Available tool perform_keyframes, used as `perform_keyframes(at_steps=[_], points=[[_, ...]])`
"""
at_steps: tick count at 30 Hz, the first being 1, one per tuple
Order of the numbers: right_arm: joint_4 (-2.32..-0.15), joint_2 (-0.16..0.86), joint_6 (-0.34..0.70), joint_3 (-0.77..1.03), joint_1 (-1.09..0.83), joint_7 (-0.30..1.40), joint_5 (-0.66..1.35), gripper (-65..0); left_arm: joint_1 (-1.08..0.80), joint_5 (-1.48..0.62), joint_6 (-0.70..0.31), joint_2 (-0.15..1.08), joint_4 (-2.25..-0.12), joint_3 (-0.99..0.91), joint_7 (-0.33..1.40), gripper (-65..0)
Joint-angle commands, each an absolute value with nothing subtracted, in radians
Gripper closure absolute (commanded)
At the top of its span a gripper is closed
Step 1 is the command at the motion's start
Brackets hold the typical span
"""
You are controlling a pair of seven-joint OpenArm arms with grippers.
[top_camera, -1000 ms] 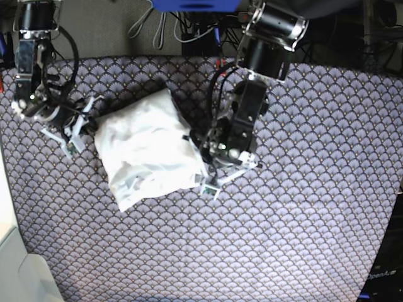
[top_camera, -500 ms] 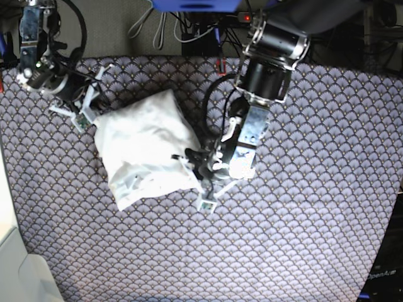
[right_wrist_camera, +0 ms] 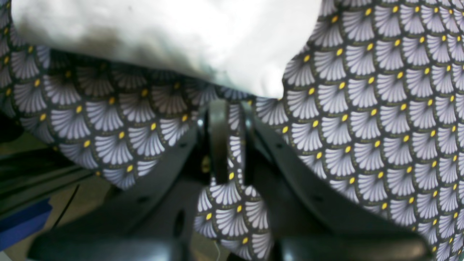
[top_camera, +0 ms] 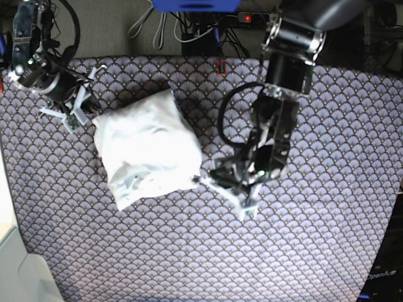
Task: Fold the T-shirt properly
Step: 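Push the bundle's sides inward with both grippers to square it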
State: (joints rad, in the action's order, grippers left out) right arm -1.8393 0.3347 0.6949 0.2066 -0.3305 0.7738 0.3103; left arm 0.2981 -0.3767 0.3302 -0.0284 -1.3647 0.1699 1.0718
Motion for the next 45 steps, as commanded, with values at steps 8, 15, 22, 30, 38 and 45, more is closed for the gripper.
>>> perform_keyframes(at_steps=[8, 15, 22, 30, 38, 45], points=[[-1.856, 0.352, 0.698, 0.216, -0.298, 0.753, 0.32, -4.3, 0.266, -0.469, 0.418, -0.067, -1.33, 0.183, 1.006, -0.1], [-1.857, 0.378, 0.698, 0.22, -0.311, 0.753, 0.32, -4.2, 0.34, -0.463, 0.418, -0.14, -1.089, 0.185, 0.888, -0.1], [-1.873, 0.38, 0.698, 0.308, -0.346, 0.751, 0.321, -4.2, 0.44, -0.463, 0.418, -0.157, -0.981, 0.186, 0.806, -0.1], [-1.88, 0.375, 0.698, 0.321, -0.38, 0.75, 0.321, -4.2, 0.542, -0.472, 0.417, -0.157, -0.809, 0.257, 0.676, -0.1], [-1.871, 0.363, 0.698, 0.271, -0.283, 0.753, 0.318, -4.4, 0.542, -0.495, 0.421, -0.157, -0.792, 0.269, 0.654, -0.1], [-1.695, 0.389, 0.698, 0.171, -0.137, 0.753, 0.318, -4.4, 0.539, -0.561, 0.423, -0.157, -0.792, 0.275, 0.656, -0.1]])
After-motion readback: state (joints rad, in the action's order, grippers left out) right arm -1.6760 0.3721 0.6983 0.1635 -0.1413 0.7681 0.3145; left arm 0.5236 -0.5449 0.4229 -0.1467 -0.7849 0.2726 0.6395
